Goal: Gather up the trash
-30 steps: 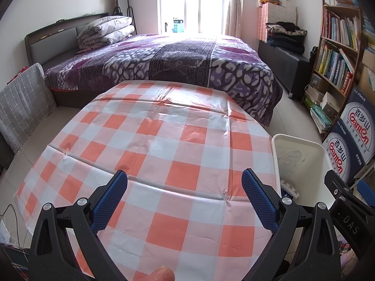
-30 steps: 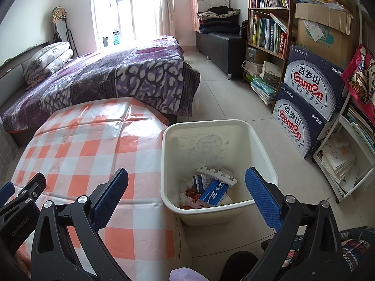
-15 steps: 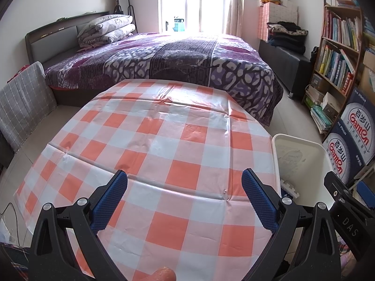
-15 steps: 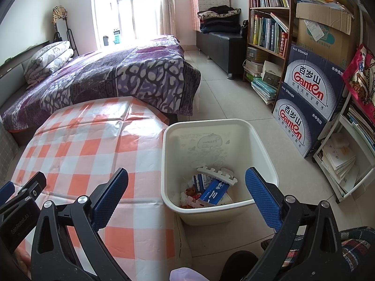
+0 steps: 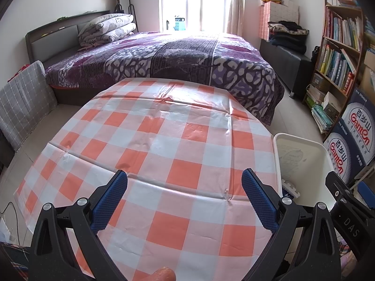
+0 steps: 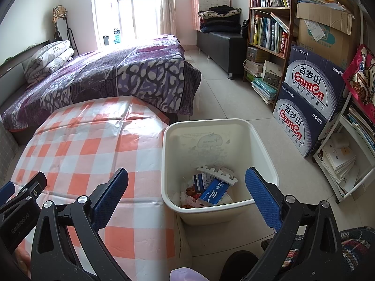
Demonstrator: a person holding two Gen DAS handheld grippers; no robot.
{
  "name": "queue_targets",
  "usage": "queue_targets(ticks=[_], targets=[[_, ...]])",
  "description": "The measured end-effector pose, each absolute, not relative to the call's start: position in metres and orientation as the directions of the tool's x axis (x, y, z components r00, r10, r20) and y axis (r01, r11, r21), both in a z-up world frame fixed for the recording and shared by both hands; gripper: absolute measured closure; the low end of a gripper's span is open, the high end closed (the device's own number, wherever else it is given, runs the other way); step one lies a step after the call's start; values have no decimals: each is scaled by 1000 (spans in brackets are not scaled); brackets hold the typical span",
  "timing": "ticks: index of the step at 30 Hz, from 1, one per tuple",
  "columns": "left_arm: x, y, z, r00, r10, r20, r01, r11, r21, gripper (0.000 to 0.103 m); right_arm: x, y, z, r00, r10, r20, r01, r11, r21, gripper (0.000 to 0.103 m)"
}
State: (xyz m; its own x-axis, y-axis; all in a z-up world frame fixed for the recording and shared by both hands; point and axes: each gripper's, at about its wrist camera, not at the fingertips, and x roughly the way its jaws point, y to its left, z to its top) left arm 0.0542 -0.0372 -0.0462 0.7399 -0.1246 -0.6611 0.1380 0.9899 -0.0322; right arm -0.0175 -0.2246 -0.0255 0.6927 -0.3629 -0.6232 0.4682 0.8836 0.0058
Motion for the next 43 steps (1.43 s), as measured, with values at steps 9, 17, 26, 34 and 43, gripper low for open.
queue_targets(ticks=[9, 17, 26, 34, 43], targets=[[53, -35, -49, 738, -124, -663, 138, 990, -32, 8, -22, -221, -25, 692, -356, -628, 463, 886, 9, 7], [50, -32, -54, 711, -161, -684, 162, 985, -64, 8, -28, -217, -24, 692, -344, -635, 454, 891, 13, 7], [46, -38, -44, 749, -156, -643, 178, 984, -31, 10, -22, -220, -24, 691, -342, -636, 453, 891, 13, 7], [48, -43, -40, 753, -156, -639, 187, 982, -20, 10, -17, -222, -24, 691, -344, -635, 456, 890, 13, 7], [55, -42, -40, 723, -165, -671, 182, 982, -45, 10, -16, -223, -23, 690, -344, -636, 456, 890, 13, 7]])
